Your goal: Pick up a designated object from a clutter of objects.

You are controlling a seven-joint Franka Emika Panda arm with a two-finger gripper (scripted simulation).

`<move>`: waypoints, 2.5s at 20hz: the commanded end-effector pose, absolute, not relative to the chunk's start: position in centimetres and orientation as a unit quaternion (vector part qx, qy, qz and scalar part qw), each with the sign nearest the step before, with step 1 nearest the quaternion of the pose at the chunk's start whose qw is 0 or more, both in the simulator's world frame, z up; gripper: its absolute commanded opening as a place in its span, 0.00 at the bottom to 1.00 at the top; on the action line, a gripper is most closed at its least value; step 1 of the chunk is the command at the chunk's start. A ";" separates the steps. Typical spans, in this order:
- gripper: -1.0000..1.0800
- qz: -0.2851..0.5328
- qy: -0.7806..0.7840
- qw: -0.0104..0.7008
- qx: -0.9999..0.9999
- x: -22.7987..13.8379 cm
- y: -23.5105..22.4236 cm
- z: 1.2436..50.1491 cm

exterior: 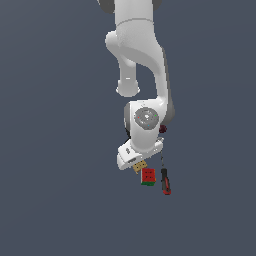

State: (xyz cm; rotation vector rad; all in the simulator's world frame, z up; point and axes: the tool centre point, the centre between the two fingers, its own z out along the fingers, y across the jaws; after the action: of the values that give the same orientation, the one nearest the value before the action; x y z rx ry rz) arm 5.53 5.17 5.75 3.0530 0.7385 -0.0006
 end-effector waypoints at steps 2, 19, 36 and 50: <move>0.96 -0.001 0.235 0.000 0.972 5.5 5.2 4.6; 0.00 0.000 0.236 0.000 0.972 5.5 5.2 1.1; 0.00 0.000 0.236 0.000 0.972 4.9 4.2 4.7; 0.00 0.000 0.237 0.000 0.972 2.7 1.0 18.0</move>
State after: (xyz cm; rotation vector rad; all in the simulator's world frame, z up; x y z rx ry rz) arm 3.02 1.41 16.21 3.0521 0.7426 -0.0019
